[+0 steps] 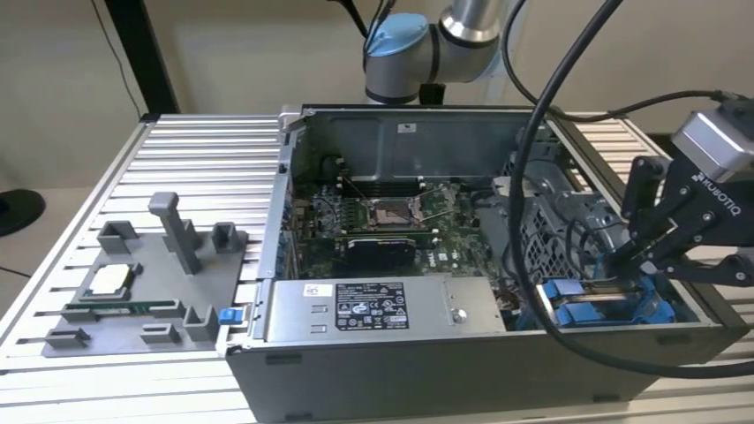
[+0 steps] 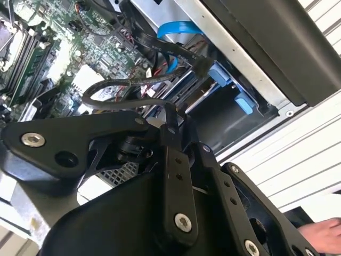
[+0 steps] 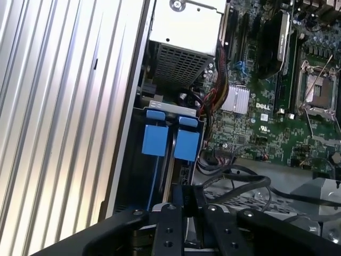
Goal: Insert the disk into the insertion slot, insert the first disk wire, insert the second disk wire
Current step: 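Insert the first disk wire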
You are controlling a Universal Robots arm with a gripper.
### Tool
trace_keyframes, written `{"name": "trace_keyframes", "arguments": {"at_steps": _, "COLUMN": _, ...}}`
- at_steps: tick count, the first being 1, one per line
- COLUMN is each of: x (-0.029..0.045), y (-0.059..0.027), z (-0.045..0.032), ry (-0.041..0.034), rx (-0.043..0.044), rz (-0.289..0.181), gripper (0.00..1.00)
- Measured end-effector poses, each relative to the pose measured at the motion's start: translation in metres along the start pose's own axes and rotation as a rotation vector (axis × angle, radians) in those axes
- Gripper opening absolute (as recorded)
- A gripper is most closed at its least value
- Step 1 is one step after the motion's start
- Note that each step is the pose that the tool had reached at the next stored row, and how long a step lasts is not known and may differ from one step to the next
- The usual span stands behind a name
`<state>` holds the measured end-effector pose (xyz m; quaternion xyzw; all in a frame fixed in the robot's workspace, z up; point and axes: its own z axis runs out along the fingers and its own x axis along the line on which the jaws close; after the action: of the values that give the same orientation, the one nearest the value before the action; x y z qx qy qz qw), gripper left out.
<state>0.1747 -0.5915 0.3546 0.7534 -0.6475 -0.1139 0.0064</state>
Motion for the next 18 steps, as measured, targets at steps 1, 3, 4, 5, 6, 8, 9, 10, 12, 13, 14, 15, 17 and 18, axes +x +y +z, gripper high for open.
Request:
{"name": "trace_keyframes", "arguments": {"at_steps": 1, "x": 0.0002, "y": -0.0003, "z": 0.001, "ry": -0.0007, "rx": -0.002, "rz": 0.003, "gripper": 0.0}}
{"name": "trace_keyframes", "arguments": {"at_steps": 3, "x": 0.0006, "y": -0.0006, "z": 0.003, "ry": -0.0034, "rx": -0.0034, "rz": 0.016, "gripper": 0.0}}
{"name": "trace_keyframes", "arguments": {"at_steps": 4, "x": 0.0007, "y": -0.0007, "z": 0.004, "ry": -0.005, "rx": -0.0035, "rz": 0.025, "gripper": 0.0}}
{"name": "trace_keyframes", "arguments": {"at_steps": 5, "x": 0.0009, "y": -0.0009, "z": 0.0051, "ry": -0.007, "rx": -0.0033, "rz": 0.035, "gripper": 0.0}}
{"name": "trace_keyframes", "arguments": {"at_steps": 6, "x": 0.0011, "y": -0.0011, "z": 0.0061, "ry": -0.0088, "rx": -0.0028, "rz": 0.045, "gripper": 0.0}}
{"name": "trace_keyframes", "arguments": {"at_steps": 8, "x": 0.0014, "y": -0.0015, "z": 0.008, "ry": -0.0121, "rx": -0.003, "rz": 0.063, "gripper": 0.0}}
{"name": "trace_keyframes", "arguments": {"at_steps": 9, "x": 0.0016, "y": -0.0016, "z": 0.0089, "ry": -0.0133, "rx": -0.0044, "rz": 0.069, "gripper": 0.0}}
{"name": "trace_keyframes", "arguments": {"at_steps": 10, "x": 0.0017, "y": -0.002, "z": 0.0096, "ry": -0.0142, "rx": -0.0071, "rz": 0.072, "gripper": 0.0}}
{"name": "trace_keyframes", "arguments": {"at_steps": 12, "x": 0.0021, "y": -0.0035, "z": 0.0101, "ry": -0.0155, "rx": -0.0168, "rz": 0.075, "gripper": 0.0}}
{"name": "trace_keyframes", "arguments": {"at_steps": 13, "x": 0.0023, "y": -0.0048, "z": 0.0102, "ry": -0.0164, "rx": -0.022, "rz": 0.076, "gripper": 0.0}}
{"name": "trace_keyframes", "arguments": {"at_steps": 14, "x": 0.0026, "y": -0.0066, "z": 0.0102, "ry": -0.0171, "rx": -0.0278, "rz": 0.077, "gripper": 0.0}}
{"name": "trace_keyframes", "arguments": {"at_steps": 15, "x": 0.0029, "y": -0.0084, "z": 0.0102, "ry": -0.0178, "rx": -0.0331, "rz": 0.077, "gripper": 0.0}}
{"name": "trace_keyframes", "arguments": {"at_steps": 17, "x": 0.0034, "y": -0.0121, "z": 0.0099, "ry": -0.019, "rx": -0.0425, "rz": 0.079, "gripper": 0.0}}
{"name": "trace_keyframes", "arguments": {"at_steps": 18, "x": 0.0037, "y": -0.0139, "z": 0.0098, "ry": -0.0196, "rx": -0.0475, "rz": 0.08, "gripper": 0.0}}
